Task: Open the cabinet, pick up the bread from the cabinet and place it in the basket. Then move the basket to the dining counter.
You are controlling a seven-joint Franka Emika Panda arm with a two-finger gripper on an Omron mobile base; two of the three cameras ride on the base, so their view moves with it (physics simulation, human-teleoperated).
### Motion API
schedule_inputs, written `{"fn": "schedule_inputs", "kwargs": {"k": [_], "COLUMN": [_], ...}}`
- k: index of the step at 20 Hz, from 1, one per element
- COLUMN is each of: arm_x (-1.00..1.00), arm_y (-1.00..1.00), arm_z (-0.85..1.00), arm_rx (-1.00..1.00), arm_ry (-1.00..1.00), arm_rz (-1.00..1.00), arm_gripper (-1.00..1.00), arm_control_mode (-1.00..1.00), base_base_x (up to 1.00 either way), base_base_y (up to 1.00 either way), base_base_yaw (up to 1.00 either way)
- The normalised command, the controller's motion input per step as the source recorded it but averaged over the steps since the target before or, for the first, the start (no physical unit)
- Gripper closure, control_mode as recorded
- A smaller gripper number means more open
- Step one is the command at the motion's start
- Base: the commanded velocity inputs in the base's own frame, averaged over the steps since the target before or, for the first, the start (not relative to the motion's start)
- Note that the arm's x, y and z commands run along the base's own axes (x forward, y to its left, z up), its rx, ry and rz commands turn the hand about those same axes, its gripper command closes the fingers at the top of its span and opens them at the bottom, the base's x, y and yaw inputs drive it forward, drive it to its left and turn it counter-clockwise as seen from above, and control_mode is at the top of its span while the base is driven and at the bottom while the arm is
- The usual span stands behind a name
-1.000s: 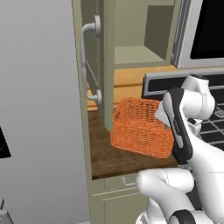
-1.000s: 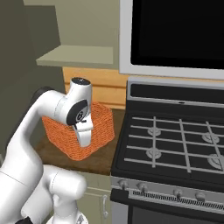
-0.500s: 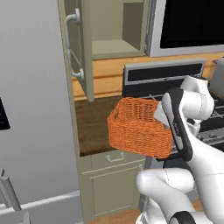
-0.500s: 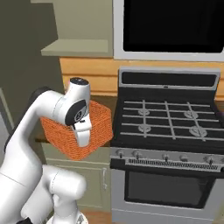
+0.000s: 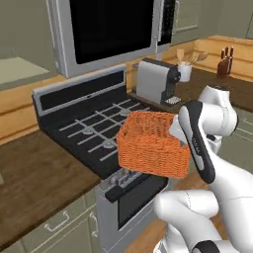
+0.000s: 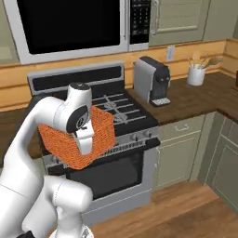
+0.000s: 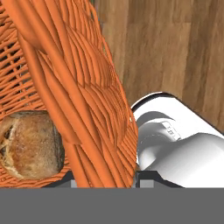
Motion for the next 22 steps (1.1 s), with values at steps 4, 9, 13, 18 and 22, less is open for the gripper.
{"fn": "schedule_inputs", "kwargs": {"k": [4, 9, 13, 18, 22], "arm_x": [0.00, 0.00, 0.00, 0.00, 0.00], "arm_y": [0.00, 0.00, 0.00, 0.00, 0.00], "arm_z": [0.00, 0.00, 0.00, 0.00, 0.00], "arm_rx": [0.00, 0.00, 0.00, 0.00, 0.00], "arm_ry": [0.00, 0.00, 0.00, 0.00, 0.00], "arm_rz": [0.00, 0.00, 0.00, 0.00, 0.00], "arm_gripper": [1.00, 1.00, 1.00, 1.00, 1.00], "arm_control_mode": [1.00, 1.00, 1.00, 1.00, 1.00], "base_base_x": [0.02, 0.02, 0.02, 0.03, 0.06], "base_base_y": [-0.66, -0.69, -0.71, -0.74, -0.76], "base_base_yaw": [-0.85, -0.84, -0.84, -0.83, -0.82]}}
